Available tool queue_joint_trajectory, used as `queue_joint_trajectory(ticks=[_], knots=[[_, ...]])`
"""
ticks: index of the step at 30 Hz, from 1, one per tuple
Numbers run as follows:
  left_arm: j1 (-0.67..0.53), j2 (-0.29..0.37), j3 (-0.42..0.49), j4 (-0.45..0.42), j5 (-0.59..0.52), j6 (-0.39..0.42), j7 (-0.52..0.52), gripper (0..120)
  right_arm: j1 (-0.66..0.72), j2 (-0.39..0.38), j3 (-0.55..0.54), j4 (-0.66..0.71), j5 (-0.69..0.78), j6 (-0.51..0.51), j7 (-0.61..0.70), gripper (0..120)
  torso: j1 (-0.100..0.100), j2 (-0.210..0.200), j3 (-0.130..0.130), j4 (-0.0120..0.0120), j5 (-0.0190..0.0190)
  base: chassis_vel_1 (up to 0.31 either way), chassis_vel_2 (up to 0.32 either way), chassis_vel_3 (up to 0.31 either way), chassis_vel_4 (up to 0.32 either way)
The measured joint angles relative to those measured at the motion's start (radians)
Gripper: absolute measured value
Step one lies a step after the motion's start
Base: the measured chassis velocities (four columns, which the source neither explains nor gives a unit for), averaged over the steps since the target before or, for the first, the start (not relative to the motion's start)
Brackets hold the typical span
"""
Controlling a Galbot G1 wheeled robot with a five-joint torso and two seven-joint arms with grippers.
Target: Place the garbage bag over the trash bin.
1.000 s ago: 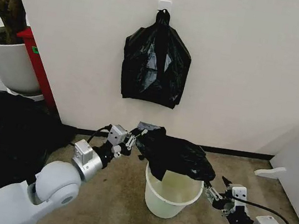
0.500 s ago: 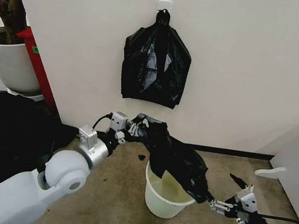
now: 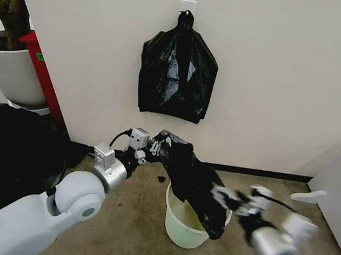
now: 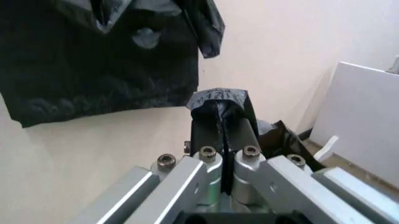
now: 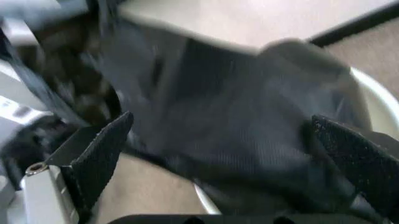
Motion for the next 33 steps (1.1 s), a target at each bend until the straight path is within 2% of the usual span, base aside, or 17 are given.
queue_joint_trajectory(ticks=[4, 8, 14, 19, 21, 23, 26, 28, 33], knots=[[0.008, -0.002, -0.006, 0.004, 0.001, 0.000, -0.002, 0, -0.046, -0.007, -0.044, 0.000, -0.114, -0.012, 0.031, 100, 0.000, 0.000, 0.000, -0.0009, 0.0000, 0.000, 0.000, 0.000, 0.000], [0.011, -0.004, -0.012, 0.011, 0.004, -0.002, -0.002, 0, -0.111, -0.022, -0.066, 0.000, -0.225, -0.031, 0.027, 100, 0.000, 0.000, 0.000, -0.0006, -0.0002, 0.000, 0.000, 0.000, 0.000], [-0.006, -0.011, -0.009, 0.017, 0.005, -0.002, -0.002, 0, -0.135, -0.035, -0.120, 0.001, -0.251, -0.040, 0.059, 100, 0.000, 0.000, 0.000, -0.0006, -0.0001, 0.000, 0.000, 0.000, 0.000], [-0.025, -0.013, -0.001, 0.027, 0.004, -0.002, -0.002, 0, -0.133, -0.028, -0.145, 0.001, -0.164, -0.025, 0.074, 100, 0.000, 0.000, 0.000, -0.0007, 0.0000, 0.000, 0.000, 0.000, 0.000], [-0.029, -0.014, 0.003, 0.036, 0.004, -0.002, -0.002, 0, -0.129, -0.037, -0.146, 0.001, -0.203, 0.006, 0.030, 100, 0.000, 0.000, 0.000, -0.0006, 0.0001, 0.000, 0.000, 0.000, 0.000], [-0.029, -0.013, 0.007, 0.040, 0.005, -0.002, -0.002, 0, -0.142, -0.056, -0.152, 0.006, -0.323, 0.059, -0.102, 100, 0.000, 0.000, 0.000, -0.0008, -0.0001, 0.000, 0.000, 0.000, 0.000], [-0.026, -0.012, 0.011, 0.044, 0.005, -0.002, 0.000, 0, -0.124, -0.075, -0.158, 0.006, -0.363, 0.047, -0.146, 100, 0.000, 0.000, 0.000, -0.0009, 0.0000, 0.000, 0.000, 0.000, 0.000], [-0.030, -0.016, 0.020, 0.052, 0.006, -0.002, 0.002, 0, -0.087, -0.095, -0.176, 0.006, -0.295, -0.012, -0.096, 100, 0.000, 0.000, 0.000, -0.0002, 0.0001, 0.000, 0.000, 0.000, 0.000], [-0.055, -0.030, 0.039, 0.068, 0.006, -0.002, 0.002, 0, -0.089, -0.136, -0.192, 0.006, -0.224, -0.078, -0.036, 100, 0.000, 0.000, 0.000, -0.0008, 0.0001, 0.000, 0.000, 0.000, 0.000]])
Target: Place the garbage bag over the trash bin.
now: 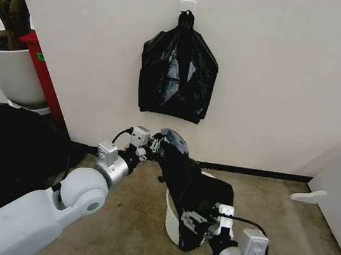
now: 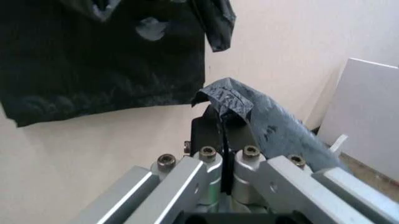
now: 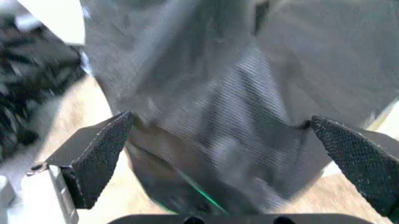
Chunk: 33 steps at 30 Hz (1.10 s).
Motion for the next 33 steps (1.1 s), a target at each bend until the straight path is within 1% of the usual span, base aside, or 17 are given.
queue_joint_trajectory(ticks=[4, 5, 6, 8, 9, 11, 12, 13, 15, 18, 23, 26, 27, 29, 31, 32, 33], knots=[[-0.019, -0.006, 0.013, 0.006, 0.000, -0.001, 0.000, 0, 0.009, -0.064, 0.038, -0.001, 0.097, -0.079, -0.009, 100, 0.000, 0.000, 0.000, -0.0001, 0.0000, 0.000, 0.000, 0.000, 0.000], [-0.019, -0.006, 0.013, 0.006, 0.000, -0.001, 0.000, 0, 0.009, -0.064, 0.038, -0.001, 0.097, -0.079, -0.009, 100, 0.000, 0.000, 0.000, -0.0001, 0.0000, 0.000, 0.000, 0.000, 0.000], [-0.022, -0.007, 0.015, 0.006, 0.000, -0.001, 0.000, 0, 0.030, -0.081, 0.038, -0.002, 0.110, -0.088, -0.014, 100, 0.000, 0.000, 0.000, 0.0001, 0.0000, 0.000, 0.000, 0.000, 0.000], [-0.026, -0.009, 0.018, 0.006, -0.001, -0.001, 0.000, 0, 0.071, -0.085, 0.024, -0.002, 0.111, -0.091, -0.005, 100, 0.000, 0.000, 0.000, 0.0003, 0.0000, 0.000, 0.000, 0.000, 0.000], [-0.027, -0.009, 0.019, 0.006, -0.001, -0.001, 0.000, 0, 0.082, -0.083, 0.019, -0.004, 0.106, -0.090, 0.000, 100, 0.000, 0.000, 0.000, 0.0003, 0.0000, 0.000, 0.000, 0.000, 0.000], [-0.030, -0.010, 0.019, 0.001, -0.001, -0.001, 0.001, 0, 0.111, -0.070, 0.010, -0.033, 0.044, -0.073, 0.003, 100, 0.000, 0.000, 0.000, 0.0003, 0.0000, 0.000, 0.000, 0.000, 0.000], [-0.031, -0.009, 0.019, -0.004, -0.001, -0.001, 0.002, 0, 0.118, -0.066, 0.015, -0.052, -0.020, -0.050, -0.007, 100, 0.000, 0.000, 0.000, 0.0003, 0.0003, 0.000, 0.000, 0.000, 0.000], [-0.031, -0.009, 0.019, -0.004, -0.001, -0.001, 0.002, 0, 0.118, -0.066, 0.015, -0.052, -0.020, -0.050, -0.007, 100, 0.000, 0.000, 0.000, 0.0003, 0.0003, 0.000, 0.000, 0.000, 0.000], [-0.028, -0.004, 0.016, -0.012, 0.000, -0.001, 0.005, 0, 0.117, -0.073, 0.055, -0.071, -0.085, -0.033, -0.041, 100, 0.000, 0.000, 0.000, 0.0000, 0.0001, 0.000, 0.000, 0.000, 0.000], [-0.005, -0.001, 0.005, -0.024, 0.005, -0.001, 0.011, 0, 0.118, -0.091, 0.107, -0.100, -0.121, -0.027, -0.061, 100, 0.000, 0.000, 0.000, 0.0001, 0.0001, 0.000, 0.000, 0.000, 0.000], [0.023, 0.003, -0.010, -0.043, 0.013, -0.004, 0.018, 0, 0.148, -0.109, 0.147, -0.151, -0.162, -0.014, -0.082, 100, 0.000, 0.000, 0.000, 0.0000, 0.0002, 0.000, 0.000, 0.000, 0.000], [0.051, 0.009, -0.029, -0.062, 0.020, -0.005, 0.024, 0, 0.220, -0.123, 0.169, -0.218, -0.187, 0.000, -0.089, 100, 0.000, 0.000, 0.000, -0.0001, 0.0001, 0.000, 0.000, 0.000, 0.000], [0.051, 0.009, -0.029, -0.062, 0.020, -0.005, 0.024, 0, 0.220, -0.123, 0.169, -0.218, -0.187, 0.000, -0.089, 100, 0.000, 0.000, 0.000, -0.0001, 0.0001, 0.000, 0.000, 0.000, 0.000], [0.082, 0.011, -0.044, -0.072, 0.033, -0.013, 0.024, 0, 0.281, -0.130, 0.174, -0.276, -0.210, 0.018, -0.102, 100, 0.000, 0.000, 0.000, 0.0002, 0.0003, 0.000, 0.000, 0.000, 0.000], [0.113, 0.012, -0.057, -0.078, 0.050, -0.019, 0.026, 0, 0.330, -0.132, 0.175, -0.318, -0.209, 0.022, -0.111, 100, 0.000, 0.000, 0.000, 0.0002, 0.0001, 0.000, 0.000, 0.000, 0.000], [0.136, 0.013, -0.065, -0.085, 0.064, -0.022, 0.031, 0, 0.375, -0.130, 0.178, -0.349, -0.180, 0.020, -0.111, 100, 0.000, 0.000, 0.000, 0.0003, 0.0000, 0.000, 0.000, 0.000, 0.000], [0.140, 0.014, -0.066, -0.086, 0.066, -0.022, 0.032, 0, 0.380, -0.129, 0.179, -0.354, -0.173, 0.019, -0.110, 100, 0.000, 0.000, 0.000, 0.0004, 0.0000, 0.000, 0.000, 0.000, 0.000]])
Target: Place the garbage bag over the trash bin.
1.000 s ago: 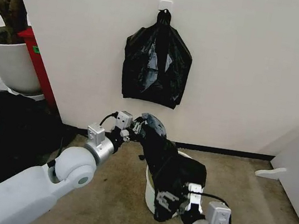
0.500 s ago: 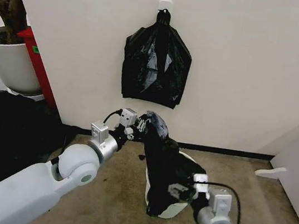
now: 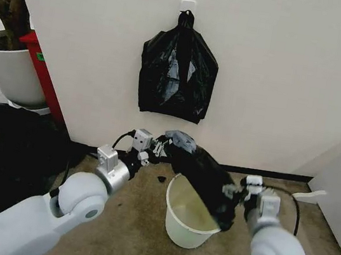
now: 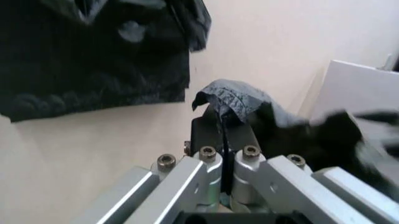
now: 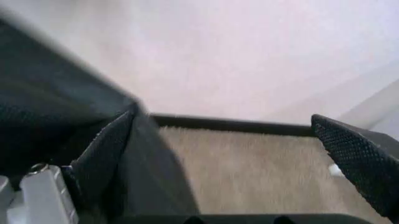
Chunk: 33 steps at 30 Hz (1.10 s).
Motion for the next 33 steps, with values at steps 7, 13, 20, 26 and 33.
queue_joint_trajectory(ticks=[7, 13, 20, 26, 33], knots=[[0.035, 0.008, -0.016, -0.016, 0.030, -0.007, 0.011, 0, -0.009, 0.047, 0.119, 0.081, 0.409, -0.033, 0.132, 100, 0.000, 0.000, 0.000, 0.0003, 0.0001, 0.000, 0.000, 0.000, 0.000], [0.022, -0.011, -0.008, 0.005, 0.052, -0.009, 0.010, 0, -0.262, 0.003, 0.387, 0.278, 0.777, -0.097, 0.013, 100, 0.000, 0.000, 0.000, -0.0005, -0.0005, 0.000, 0.000, 0.000, 0.000], [-0.003, -0.026, 0.020, 0.023, 0.056, -0.009, 0.005, 0, -0.427, 0.001, 0.320, 0.278, 0.438, -0.060, -0.325, 100, 0.000, 0.000, 0.000, -0.0004, 0.0003, 0.000, 0.000, 0.000, 0.000], [-0.003, -0.029, 0.025, 0.023, 0.055, -0.005, -0.004, 0, -0.287, 0.067, 0.165, 0.229, 0.301, -0.039, -0.216, 100, 0.000, 0.000, 0.000, 0.0002, -0.0001, 0.000, 0.000, 0.000, 0.000], [-0.010, -0.030, 0.019, 0.020, 0.047, 0.001, -0.016, 0, -0.244, 0.117, -0.044, 0.182, 0.050, 0.037, -0.157, 100, 0.000, 0.000, 0.000, 0.0000, -0.0001, 0.000, 0.000, 0.000, 0.000]])
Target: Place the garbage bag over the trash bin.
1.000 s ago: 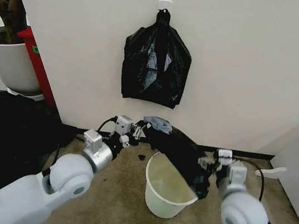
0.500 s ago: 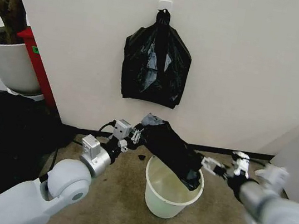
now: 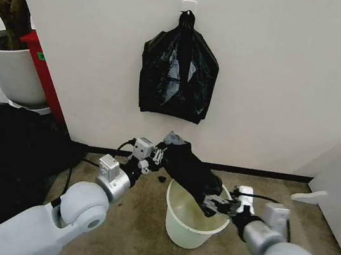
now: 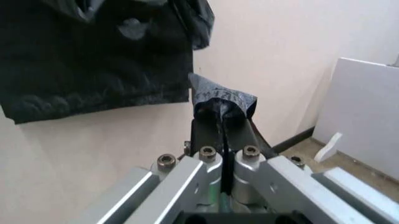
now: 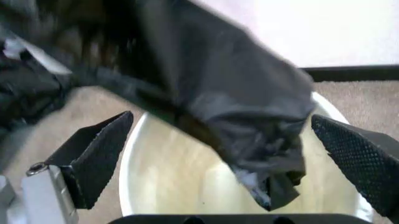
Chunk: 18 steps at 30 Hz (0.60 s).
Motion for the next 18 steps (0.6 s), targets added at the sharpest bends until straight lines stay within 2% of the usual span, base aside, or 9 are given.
queue_joint_trajectory(ticks=[3, 8, 13, 18], knots=[[-0.010, 0.000, -0.008, 0.002, -0.016, 0.005, -0.005, 0, 0.017, 0.010, -0.080, -0.037, -0.150, 0.024, 0.016, 100, 0.000, 0.000, 0.000, 0.0000, 0.0001, 0.000, 0.000, 0.000, 0.000], [-0.018, -0.004, -0.012, 0.005, -0.021, 0.007, -0.007, 0, 0.030, 0.026, -0.129, -0.070, -0.198, -0.008, 0.054, 100, 0.000, 0.000, 0.000, -0.0002, -0.0004, 0.000, 0.000, 0.000, 0.000], [-0.005, -0.002, -0.022, -0.010, -0.022, 0.010, -0.003, 0, 0.079, 0.072, -0.160, -0.179, -0.248, 0.062, 0.108, 100, 0.000, 0.000, 0.000, -0.0002, 0.0000, 0.000, 0.000, 0.000, 0.000], [0.008, 0.006, -0.031, -0.015, -0.021, 0.010, -0.001, 0, 0.123, 0.097, -0.162, -0.222, -0.255, 0.057, 0.132, 100, 0.000, 0.000, 0.000, 0.0000, -0.0001, 0.000, 0.000, 0.000, 0.000]])
